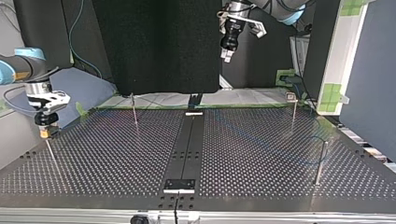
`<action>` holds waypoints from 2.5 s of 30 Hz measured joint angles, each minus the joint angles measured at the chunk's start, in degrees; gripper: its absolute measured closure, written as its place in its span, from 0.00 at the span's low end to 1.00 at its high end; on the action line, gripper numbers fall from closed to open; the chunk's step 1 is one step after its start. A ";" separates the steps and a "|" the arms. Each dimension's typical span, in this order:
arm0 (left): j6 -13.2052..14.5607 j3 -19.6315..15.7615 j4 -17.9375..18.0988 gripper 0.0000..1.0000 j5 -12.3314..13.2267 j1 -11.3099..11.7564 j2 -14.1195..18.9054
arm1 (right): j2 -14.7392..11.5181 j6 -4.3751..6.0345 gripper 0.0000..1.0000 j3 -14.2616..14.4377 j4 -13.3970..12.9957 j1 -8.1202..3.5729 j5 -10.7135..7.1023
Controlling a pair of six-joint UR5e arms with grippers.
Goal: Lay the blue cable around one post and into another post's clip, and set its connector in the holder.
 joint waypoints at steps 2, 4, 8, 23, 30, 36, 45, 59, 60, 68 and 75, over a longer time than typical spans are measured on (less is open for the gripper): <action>0.00 -0.01 0.01 0.00 -0.01 0.00 0.00 | 0.07 0.36 1.00 0.00 -0.34 0.02 -0.05; 0.01 -0.01 0.01 0.00 -0.02 0.00 0.00 | 0.15 0.65 1.00 -0.08 -0.61 0.06 -0.13; 0.01 0.00 0.01 0.00 -0.03 0.00 -0.01 | 0.31 0.86 1.00 -0.35 -0.62 0.11 -0.32; 0.01 -0.01 0.01 0.00 -0.05 0.00 -0.01 | 0.61 1.15 1.00 -0.61 -1.01 0.22 -0.42; 0.01 -0.02 0.01 0.00 -0.04 0.00 0.00 | 0.64 1.51 1.00 -0.61 -1.13 0.25 -0.11; 0.01 -0.01 0.01 0.00 -0.02 0.00 0.00 | 0.69 1.48 1.00 -0.62 -1.11 0.23 -0.04; 0.01 0.00 0.01 0.00 -0.05 0.15 0.00 | 0.78 1.10 0.95 -0.62 -1.17 0.28 -0.11; 0.01 -0.02 0.05 0.00 -0.06 0.35 -0.01 | 0.79 0.57 0.07 -0.62 -1.04 0.40 -0.04; 0.01 -0.02 0.06 0.00 -0.06 0.35 -0.02 | 0.79 0.57 0.07 -0.62 -1.04 0.40 -0.02; 0.01 0.00 0.10 0.00 -0.08 0.39 -0.01 | 0.81 0.88 0.01 -0.60 -1.28 0.40 0.05; 0.01 0.00 0.10 0.00 -0.06 0.53 0.00 | 0.81 1.04 0.01 -0.60 -1.55 0.39 -0.09</action>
